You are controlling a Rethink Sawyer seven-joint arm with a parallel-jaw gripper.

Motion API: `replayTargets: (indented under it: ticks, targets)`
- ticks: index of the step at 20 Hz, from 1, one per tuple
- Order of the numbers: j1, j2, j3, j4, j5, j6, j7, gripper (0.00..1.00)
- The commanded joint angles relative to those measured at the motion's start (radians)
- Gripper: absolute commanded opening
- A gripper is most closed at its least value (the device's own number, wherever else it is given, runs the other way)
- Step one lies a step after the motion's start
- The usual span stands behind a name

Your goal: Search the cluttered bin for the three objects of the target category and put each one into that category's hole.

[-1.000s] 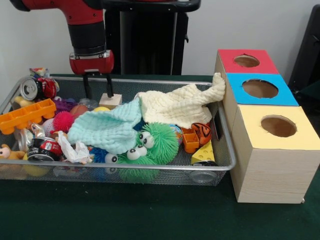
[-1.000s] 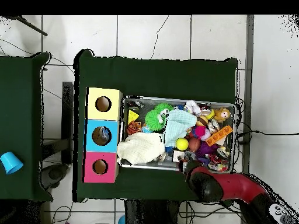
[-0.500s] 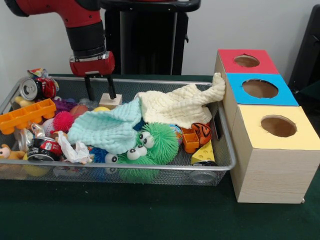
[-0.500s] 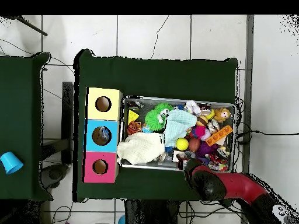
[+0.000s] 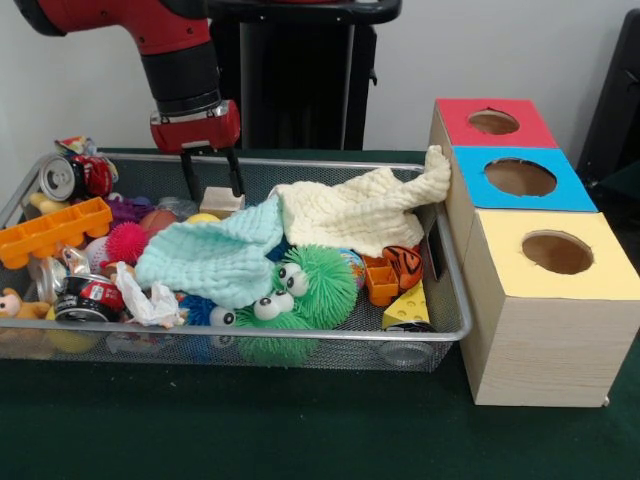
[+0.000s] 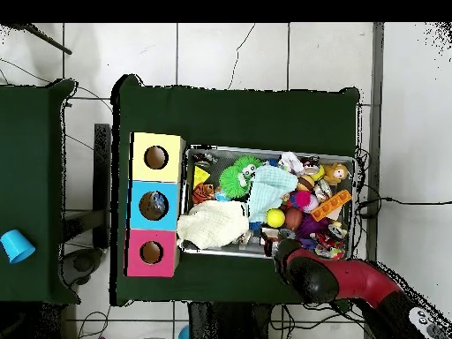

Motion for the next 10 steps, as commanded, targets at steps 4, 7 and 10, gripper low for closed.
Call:
replayTargets:
  ticks: [4, 7, 10]
  targets:
    - [-0.004, 0.031, 0.085, -0.022, 0.048, 0.102, -0.026, 1.0]
    - [-0.003, 0.035, 0.085, -0.026, 0.048, 0.1, -0.029, 1.0]
    - [-0.003, 0.036, 0.084, -0.03, 0.05, 0.102, -0.031, 1.0]
